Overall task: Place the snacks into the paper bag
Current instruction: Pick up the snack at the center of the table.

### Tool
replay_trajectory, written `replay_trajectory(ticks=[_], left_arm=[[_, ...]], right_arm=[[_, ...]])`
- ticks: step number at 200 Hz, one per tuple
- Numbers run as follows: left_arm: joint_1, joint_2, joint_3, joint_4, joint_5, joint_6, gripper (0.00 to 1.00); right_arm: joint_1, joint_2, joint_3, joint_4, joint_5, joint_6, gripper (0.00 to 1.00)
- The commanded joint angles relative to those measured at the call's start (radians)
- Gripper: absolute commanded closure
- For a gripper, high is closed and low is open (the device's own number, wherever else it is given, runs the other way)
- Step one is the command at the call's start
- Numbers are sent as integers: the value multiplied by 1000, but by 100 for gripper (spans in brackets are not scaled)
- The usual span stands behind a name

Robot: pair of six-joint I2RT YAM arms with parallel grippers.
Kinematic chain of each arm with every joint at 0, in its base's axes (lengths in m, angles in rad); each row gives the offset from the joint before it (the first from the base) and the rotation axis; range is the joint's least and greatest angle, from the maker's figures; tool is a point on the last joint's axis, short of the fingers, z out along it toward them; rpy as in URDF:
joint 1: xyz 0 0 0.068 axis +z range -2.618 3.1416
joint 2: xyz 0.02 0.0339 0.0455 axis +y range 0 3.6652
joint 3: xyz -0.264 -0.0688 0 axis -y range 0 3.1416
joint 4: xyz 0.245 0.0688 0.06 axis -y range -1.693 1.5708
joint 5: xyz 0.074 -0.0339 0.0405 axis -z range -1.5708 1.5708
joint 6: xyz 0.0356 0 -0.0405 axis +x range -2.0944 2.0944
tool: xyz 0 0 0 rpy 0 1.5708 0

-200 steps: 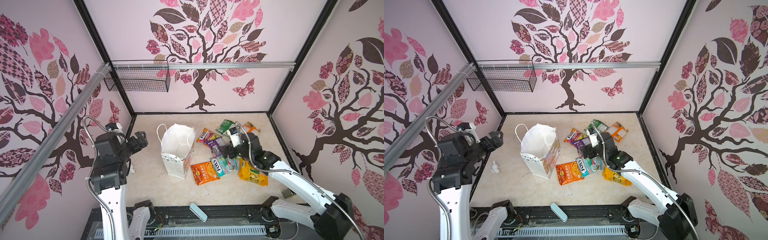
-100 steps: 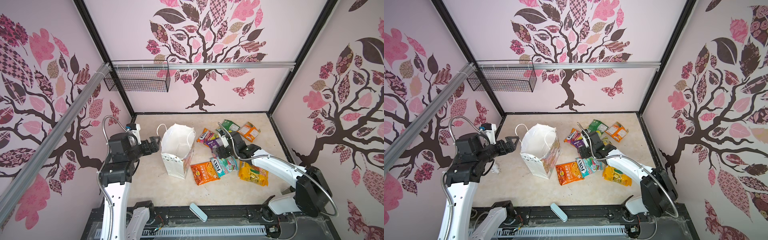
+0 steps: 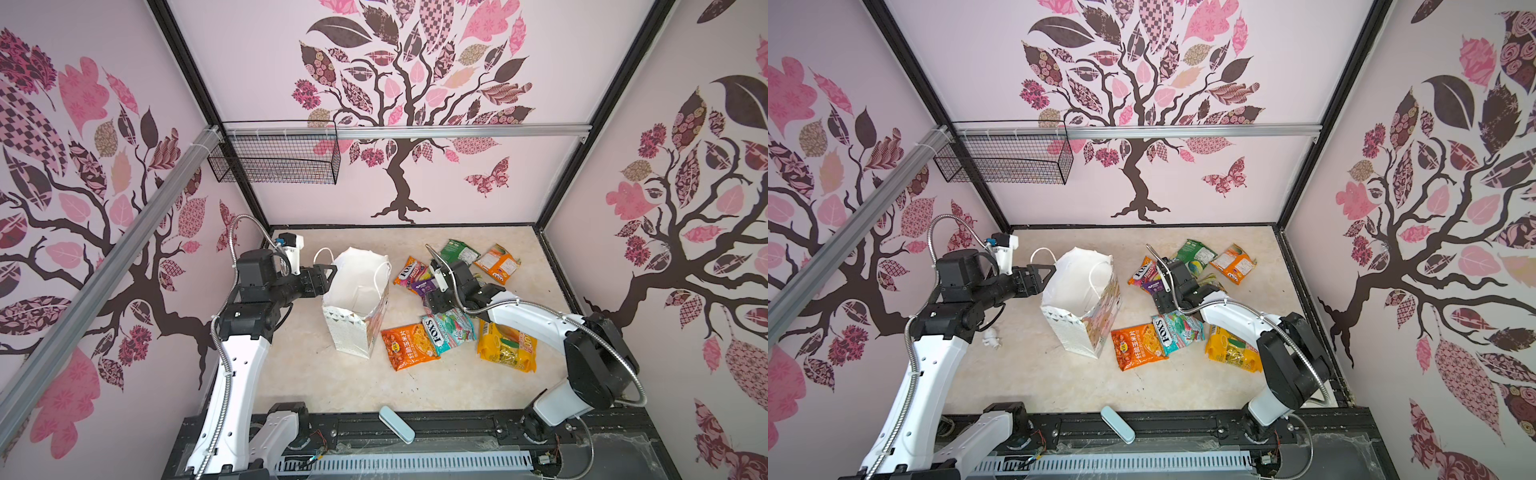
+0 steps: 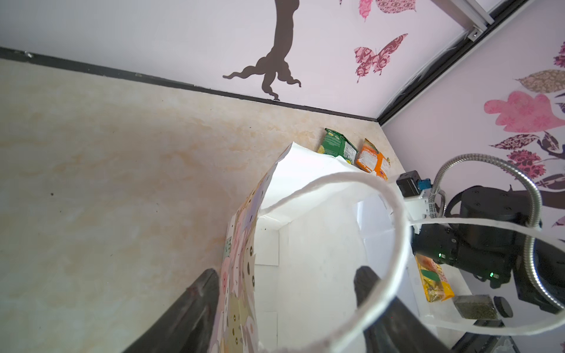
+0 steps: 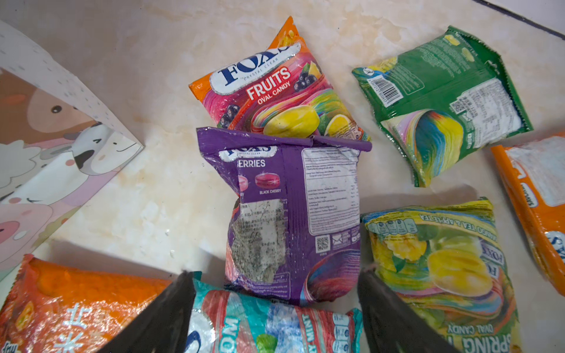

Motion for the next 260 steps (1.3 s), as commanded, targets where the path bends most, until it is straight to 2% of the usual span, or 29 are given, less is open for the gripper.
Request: replay_trajectory(ticks=[1,61,86,138,165,197,233,260], left_arm=[[-1,13,-40,61,17,34,33],[-1,-17,-86,93,4,4,35],[0,-22,-75,73,-30,-1,35],[-1,-36,-73,84,-22,-19,37],[-1,-45,-70,59,-74,-8,38],[-1,-61,-65,29,-206,-14,45],[-1,-56,-65,36,-159,-24,46],[0,-61,-67,37,-147,-30,48]], right_arm=[[-1,42,34,52,8,-7,15],[-5,130,65,89,47,-44,16],[-7,136,62,114,47,-43,16],[-25,155,58,140,36,-43,20],[-43,169,72,140,25,-45,21],[-44,170,103,101,36,-61,22],[-45,154,92,99,44,-65,22],[-46,169,98,100,1,-74,22]])
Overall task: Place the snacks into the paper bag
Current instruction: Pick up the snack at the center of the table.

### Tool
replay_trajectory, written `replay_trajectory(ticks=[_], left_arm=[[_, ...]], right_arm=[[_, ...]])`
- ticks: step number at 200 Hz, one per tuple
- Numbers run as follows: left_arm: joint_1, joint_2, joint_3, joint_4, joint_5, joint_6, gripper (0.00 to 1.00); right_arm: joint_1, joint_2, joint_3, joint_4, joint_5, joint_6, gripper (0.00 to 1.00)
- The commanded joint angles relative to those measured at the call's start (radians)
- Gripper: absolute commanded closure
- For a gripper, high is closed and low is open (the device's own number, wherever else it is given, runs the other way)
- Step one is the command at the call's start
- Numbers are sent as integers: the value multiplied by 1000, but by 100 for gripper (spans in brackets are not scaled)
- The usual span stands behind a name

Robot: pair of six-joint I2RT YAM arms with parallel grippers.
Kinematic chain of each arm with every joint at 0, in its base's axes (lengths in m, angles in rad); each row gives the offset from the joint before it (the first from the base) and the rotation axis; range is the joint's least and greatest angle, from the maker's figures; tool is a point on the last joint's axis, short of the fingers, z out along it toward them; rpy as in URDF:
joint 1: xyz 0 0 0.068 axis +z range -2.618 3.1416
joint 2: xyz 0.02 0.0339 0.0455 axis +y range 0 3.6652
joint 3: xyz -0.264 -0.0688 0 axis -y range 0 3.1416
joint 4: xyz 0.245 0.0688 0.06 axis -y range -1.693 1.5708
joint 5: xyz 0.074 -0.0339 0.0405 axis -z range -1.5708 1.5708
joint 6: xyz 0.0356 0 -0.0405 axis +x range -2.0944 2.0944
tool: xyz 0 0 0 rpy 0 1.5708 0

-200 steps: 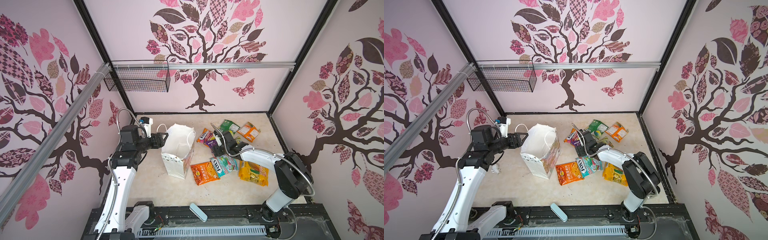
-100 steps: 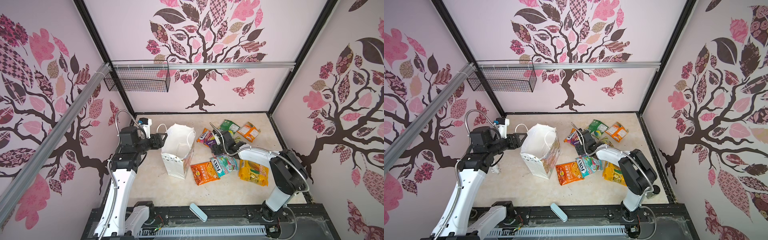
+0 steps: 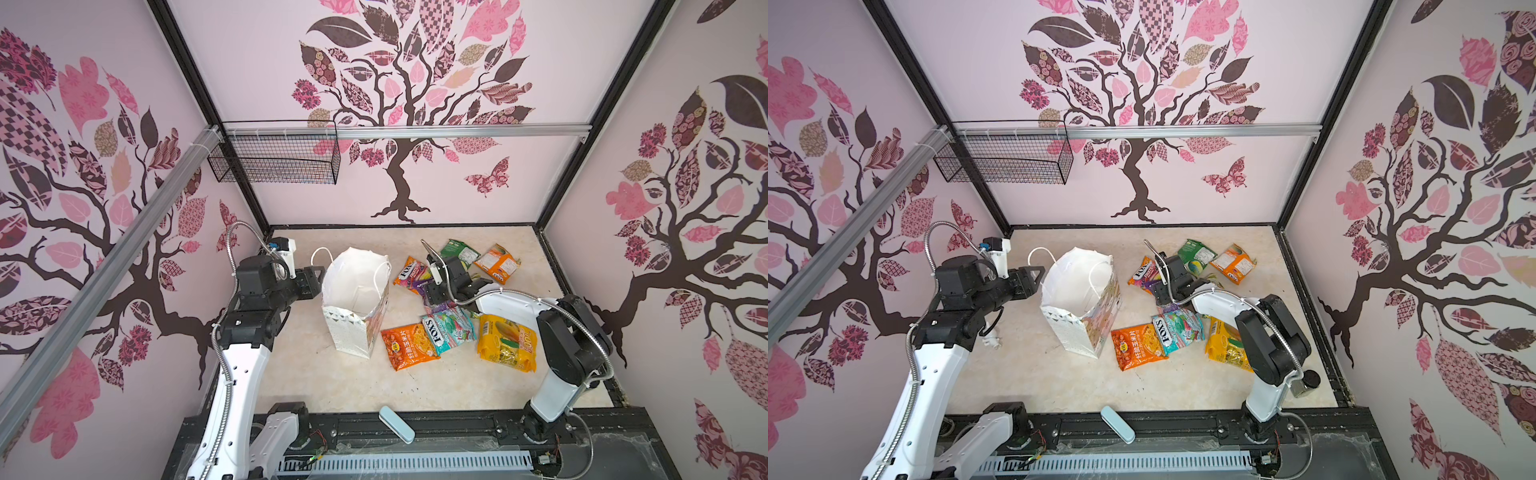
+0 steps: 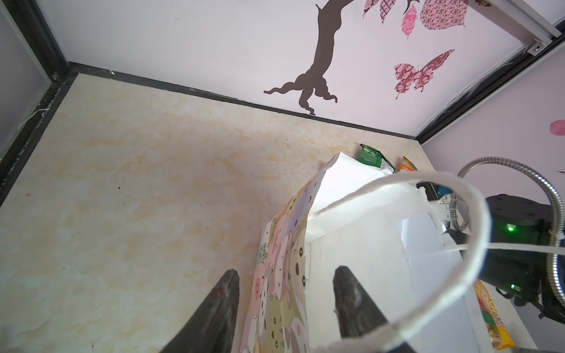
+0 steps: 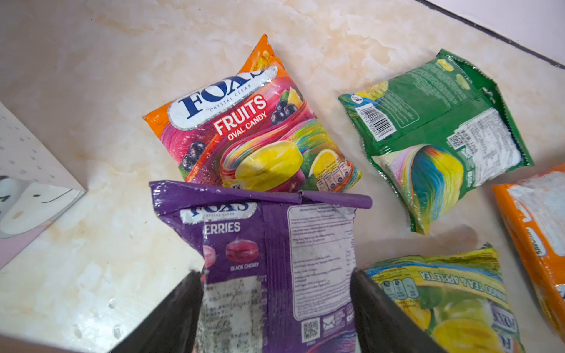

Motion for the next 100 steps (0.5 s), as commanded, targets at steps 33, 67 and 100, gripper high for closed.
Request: replay_trajectory(ticks=[33,67,100], left_arm=[[0,-20,-21,12,18,-13,50],[0,-18,-29,21,36,-28,52],[0,-19,-27,21,38,-30,53]], right_arm=[[-5,37,33,-6,-37,-5,23],[-5,60,38,-4,-59,6,24],[-5,75,35,2,-66,14,29]])
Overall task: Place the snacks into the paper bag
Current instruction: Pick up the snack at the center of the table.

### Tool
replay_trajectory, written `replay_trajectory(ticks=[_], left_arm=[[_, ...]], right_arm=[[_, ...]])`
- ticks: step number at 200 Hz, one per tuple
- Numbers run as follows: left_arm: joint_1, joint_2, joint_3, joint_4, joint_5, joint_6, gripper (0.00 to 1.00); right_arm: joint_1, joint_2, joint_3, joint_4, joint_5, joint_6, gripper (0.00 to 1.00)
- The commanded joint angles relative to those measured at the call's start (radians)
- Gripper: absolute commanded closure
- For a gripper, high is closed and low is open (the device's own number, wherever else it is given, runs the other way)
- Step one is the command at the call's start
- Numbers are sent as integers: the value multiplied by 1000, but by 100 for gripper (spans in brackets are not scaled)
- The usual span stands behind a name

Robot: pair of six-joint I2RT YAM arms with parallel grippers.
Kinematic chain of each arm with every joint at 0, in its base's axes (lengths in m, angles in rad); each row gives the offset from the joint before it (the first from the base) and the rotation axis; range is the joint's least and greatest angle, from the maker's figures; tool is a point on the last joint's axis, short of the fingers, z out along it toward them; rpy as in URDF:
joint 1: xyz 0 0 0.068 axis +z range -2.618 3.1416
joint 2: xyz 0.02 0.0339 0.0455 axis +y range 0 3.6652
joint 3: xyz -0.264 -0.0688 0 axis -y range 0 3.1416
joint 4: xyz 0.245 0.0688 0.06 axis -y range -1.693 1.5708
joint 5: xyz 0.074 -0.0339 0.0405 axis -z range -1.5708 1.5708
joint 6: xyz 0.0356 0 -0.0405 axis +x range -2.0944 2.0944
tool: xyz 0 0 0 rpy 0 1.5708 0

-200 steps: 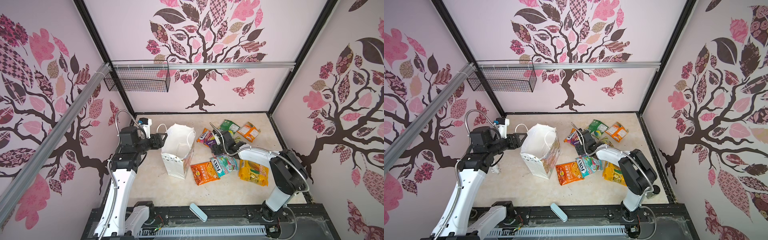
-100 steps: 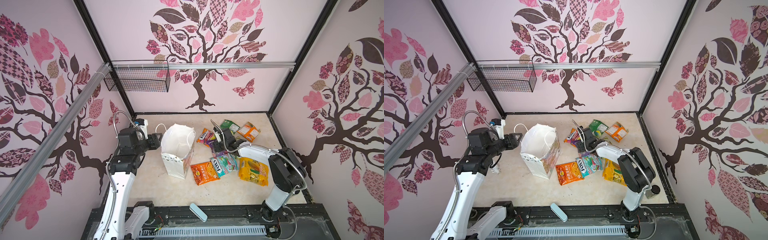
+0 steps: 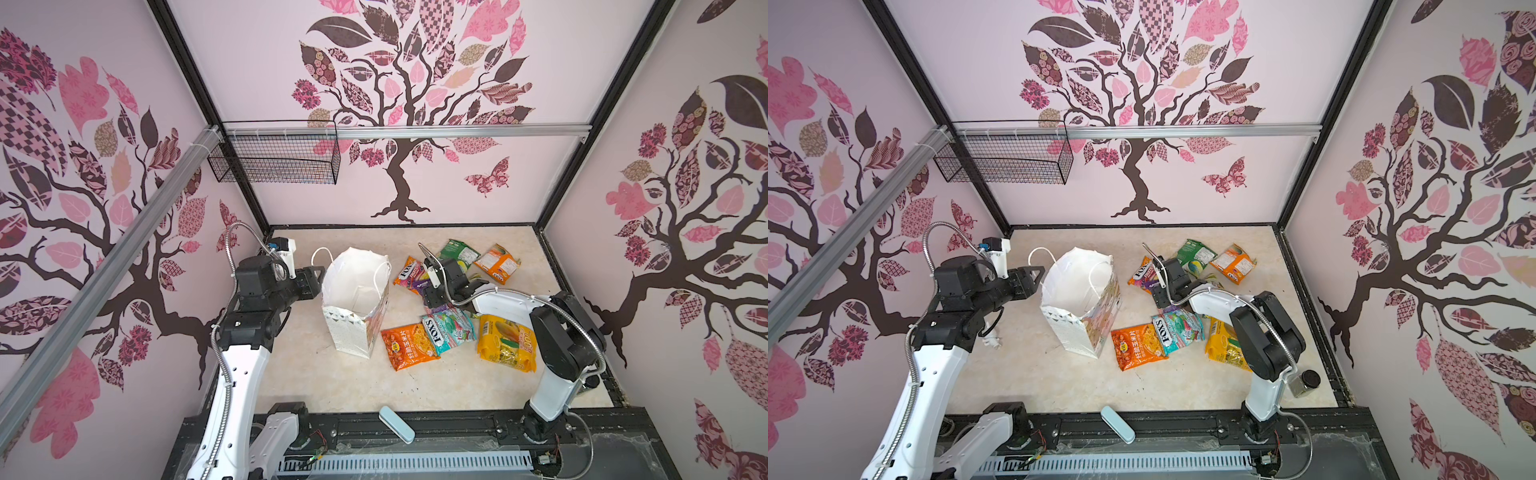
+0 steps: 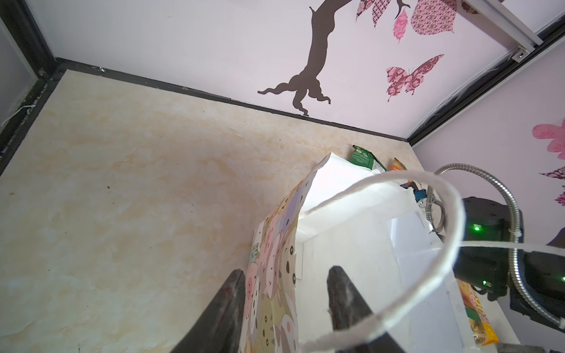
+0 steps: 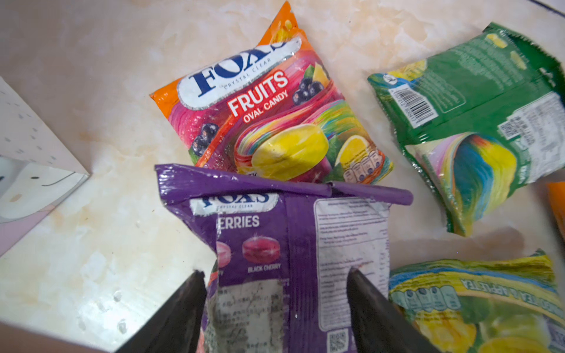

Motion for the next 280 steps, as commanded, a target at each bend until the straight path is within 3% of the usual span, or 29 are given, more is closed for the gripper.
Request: replay_trajectory(ticks=[1,93,117,133,171,280], left_arm=[[-1,-12,-28,18,14,-7,53],[-1,-6,-29,20,16,-10,54],[0,-8,-30,20,13,-10,54],[0,-8,-32,20,5,-11,54],[1,-12,-33,20,-5,-12,54],[11,-13,-36,26,4,-19,55]], right_arm=[[-4,26,36,1,-19,6,29],[-5,51,35,16,-2,21,60],[-6,51,37,17,2,22,75],[-7,42,41,19,-12,21,77],[-6,-27,37,17,-22,13,100],[-38,-203,49,12,-77,53,100]])
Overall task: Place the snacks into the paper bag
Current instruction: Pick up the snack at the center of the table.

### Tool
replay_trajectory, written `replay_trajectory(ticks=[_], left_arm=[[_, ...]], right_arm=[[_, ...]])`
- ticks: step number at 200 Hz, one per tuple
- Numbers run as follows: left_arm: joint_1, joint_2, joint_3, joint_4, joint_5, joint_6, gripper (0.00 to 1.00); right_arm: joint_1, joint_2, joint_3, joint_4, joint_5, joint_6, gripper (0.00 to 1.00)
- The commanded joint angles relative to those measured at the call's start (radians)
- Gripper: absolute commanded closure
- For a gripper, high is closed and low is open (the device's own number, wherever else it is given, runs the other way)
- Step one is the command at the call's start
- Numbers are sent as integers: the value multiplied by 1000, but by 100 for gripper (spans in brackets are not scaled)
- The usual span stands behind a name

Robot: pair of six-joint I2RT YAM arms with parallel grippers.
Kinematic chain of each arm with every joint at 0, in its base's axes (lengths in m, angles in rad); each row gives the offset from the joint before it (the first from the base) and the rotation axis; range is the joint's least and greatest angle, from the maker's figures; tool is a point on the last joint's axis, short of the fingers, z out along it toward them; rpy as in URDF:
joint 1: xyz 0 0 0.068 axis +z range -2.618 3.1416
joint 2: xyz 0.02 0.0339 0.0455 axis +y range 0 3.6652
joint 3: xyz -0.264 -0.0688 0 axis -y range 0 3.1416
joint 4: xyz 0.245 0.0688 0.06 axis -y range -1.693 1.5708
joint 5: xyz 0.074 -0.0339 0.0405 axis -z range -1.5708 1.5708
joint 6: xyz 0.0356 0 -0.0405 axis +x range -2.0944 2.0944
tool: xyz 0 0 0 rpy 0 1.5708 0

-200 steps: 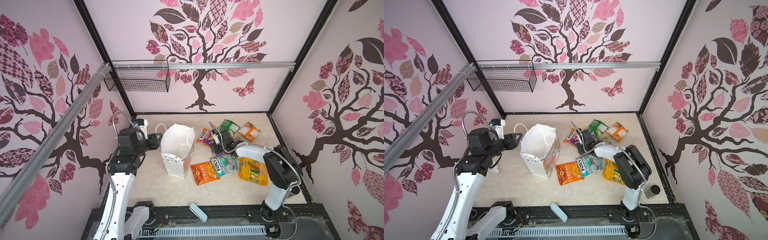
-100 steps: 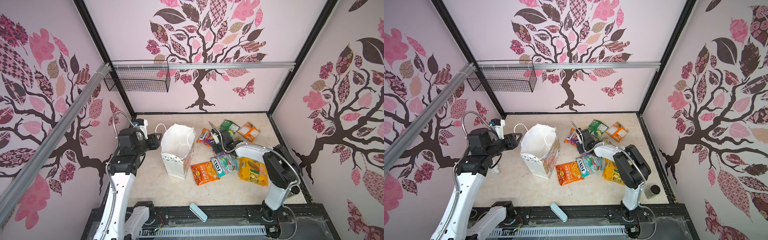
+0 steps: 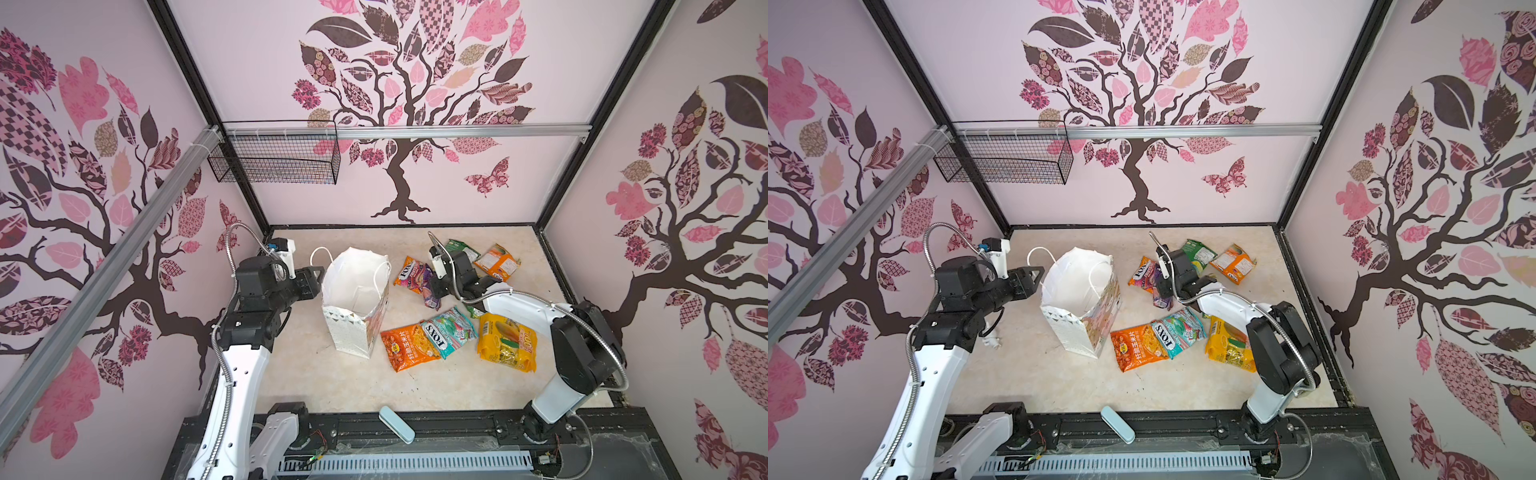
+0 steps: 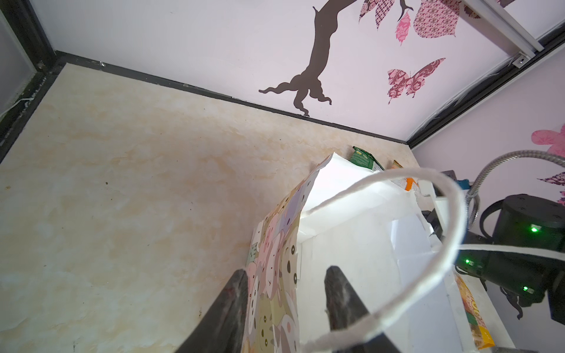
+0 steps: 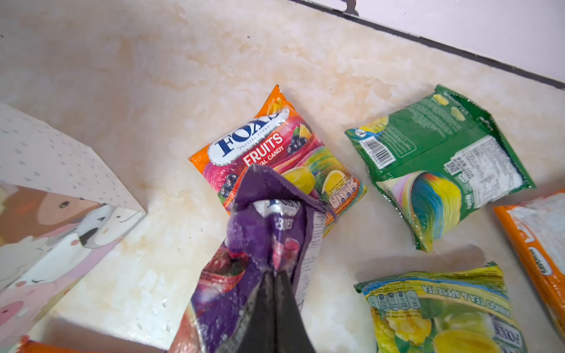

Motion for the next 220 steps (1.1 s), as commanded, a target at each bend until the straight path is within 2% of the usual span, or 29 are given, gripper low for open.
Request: replay_trajectory(ticks=[1,89,122,220], left_arm=[[6,-13,-29,20,6,0,55],[6,-13,-33,22,16,-2,58],[5,-16,-33,22,16,0,59],[5,-19,-35,18,6,6,65]], right_arm=[[-15,-62,42,-2,-31,15,100],[-21,-150,42,-1,-70,31,100],[-20,-199,52,-5,-126,37,100],[-12,-325,207,-20,-225,82,100]])
